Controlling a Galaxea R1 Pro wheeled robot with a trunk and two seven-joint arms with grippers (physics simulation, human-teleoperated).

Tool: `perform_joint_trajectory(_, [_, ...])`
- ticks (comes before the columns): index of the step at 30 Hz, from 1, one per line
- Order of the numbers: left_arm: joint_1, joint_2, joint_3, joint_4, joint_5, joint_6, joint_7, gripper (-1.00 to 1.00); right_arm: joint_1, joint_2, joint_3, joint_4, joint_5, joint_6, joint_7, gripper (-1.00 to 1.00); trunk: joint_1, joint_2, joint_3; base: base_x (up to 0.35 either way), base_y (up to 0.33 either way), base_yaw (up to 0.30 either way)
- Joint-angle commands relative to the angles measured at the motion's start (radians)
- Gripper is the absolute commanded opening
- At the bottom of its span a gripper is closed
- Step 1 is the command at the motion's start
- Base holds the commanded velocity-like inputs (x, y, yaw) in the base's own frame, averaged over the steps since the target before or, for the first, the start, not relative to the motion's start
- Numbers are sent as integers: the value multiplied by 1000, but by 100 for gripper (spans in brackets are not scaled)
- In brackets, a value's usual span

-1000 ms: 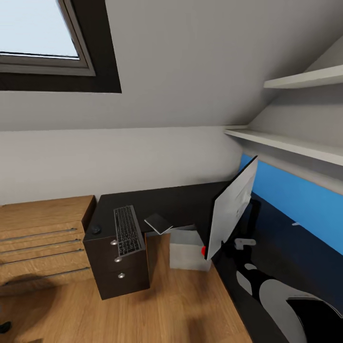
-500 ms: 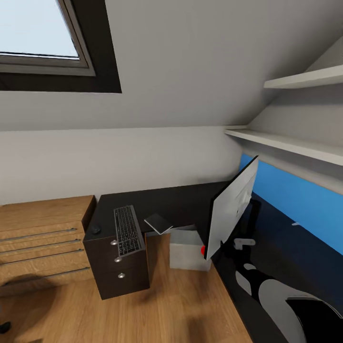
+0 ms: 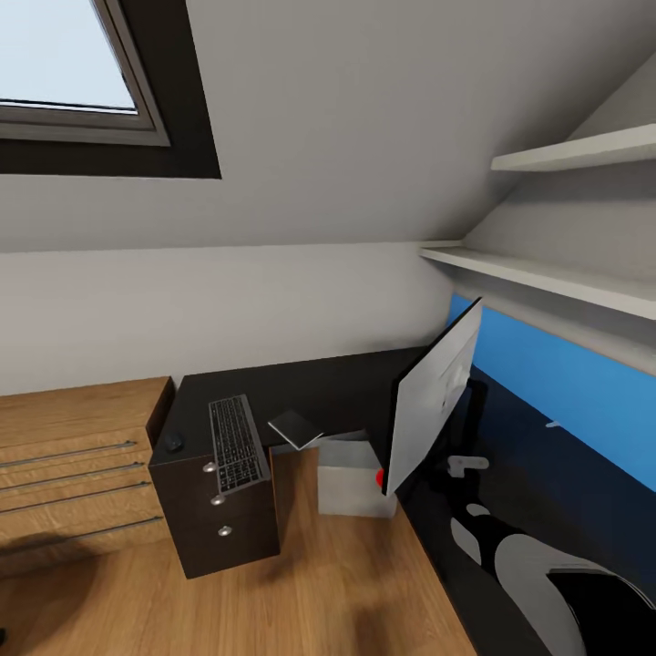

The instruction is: In the bedroom, organize the workspace by keeping the computer under the desk, ensuring the monitor is on the desk, placing the keyboard on the desk next to the monitor, placing the mouse on the desk next to the keyboard, moving the folder from the swivel chair onto the desk next to the mouse, stacking the notebook on top of the folder with the pen on top of the notebook, and positioning the swivel chair next to the desk.

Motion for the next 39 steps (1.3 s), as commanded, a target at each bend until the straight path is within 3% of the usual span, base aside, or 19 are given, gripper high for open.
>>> perform_joint_trajectory(1, [0,1,-9,-2,8,-3,7,100,-1,0,1,1,-1,-3,-2,100,0,-1,-1,0,0,-10])
perform_joint_trajectory(32, [0,3,-9,-2,9,-3,7,100,-1,-6,1,-1,-3,-3,-2,100,0,-1,-1,0,0,-1])
perform_joint_trajectory(36, [0,3,-9,-2,10,-3,7,100,-1,-24,2,-1,-1,-23,-2,100,0,-1,-1,0,0,0])
perform_joint_trajectory(39, [0,3,-9,-2,10,-3,8,100,-1,-53,1,0,-2,-42,-5,100,0,-1,-1,0,0,0])
